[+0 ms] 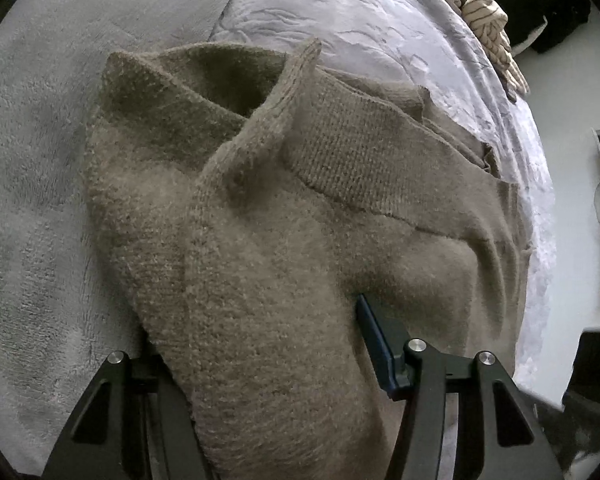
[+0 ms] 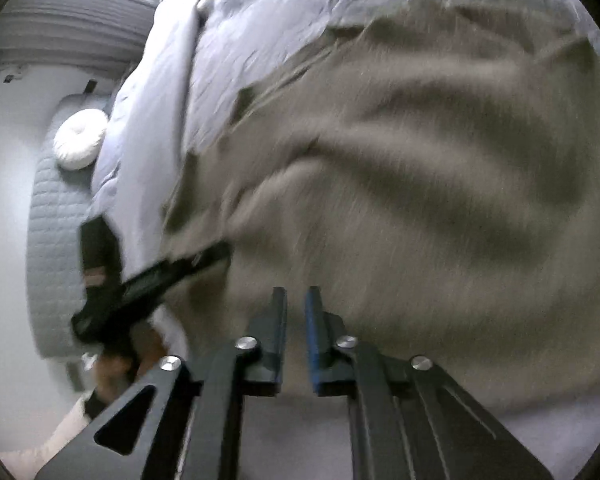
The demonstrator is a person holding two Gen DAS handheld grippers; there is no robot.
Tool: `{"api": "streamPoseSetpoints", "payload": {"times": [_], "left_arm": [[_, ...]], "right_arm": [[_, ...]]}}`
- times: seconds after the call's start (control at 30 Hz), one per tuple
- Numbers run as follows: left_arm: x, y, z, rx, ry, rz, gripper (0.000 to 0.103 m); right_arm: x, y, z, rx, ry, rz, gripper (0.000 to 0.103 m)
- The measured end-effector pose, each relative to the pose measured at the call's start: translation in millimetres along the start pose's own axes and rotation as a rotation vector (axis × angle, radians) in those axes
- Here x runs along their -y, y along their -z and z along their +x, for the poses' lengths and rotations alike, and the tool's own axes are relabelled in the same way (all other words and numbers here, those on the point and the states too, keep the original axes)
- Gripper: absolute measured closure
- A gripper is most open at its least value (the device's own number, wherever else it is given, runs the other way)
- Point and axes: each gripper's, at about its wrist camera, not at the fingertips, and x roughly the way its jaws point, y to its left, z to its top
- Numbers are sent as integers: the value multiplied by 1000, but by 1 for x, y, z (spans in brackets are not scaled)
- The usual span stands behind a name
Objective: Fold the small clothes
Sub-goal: 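Lift the sweater with both tools and fold it in half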
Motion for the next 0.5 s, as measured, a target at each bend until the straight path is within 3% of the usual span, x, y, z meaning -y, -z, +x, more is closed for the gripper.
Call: {"api": "streamPoseSetpoints", "payload": {"times": [0.03,0.1,0.17,0.37,0.5], "left_arm": [[4,-1,1,13,-13,4,45],[7,0,-2,44,-24,23,70],[10,-1,-4,58,-26,27,75],[46,0,-32,139,-13,97,78],[98,-1,-52,191,0,206,78]], "right_arm": [[-1,-4,4,6,23,-18,93],[7,-1,15,-5,79,-66,93],[8,1,36,-42,117,-80,94],[8,4,37,-36,126,-117,97],[22,7,20,-33,22,-53,96]]}}
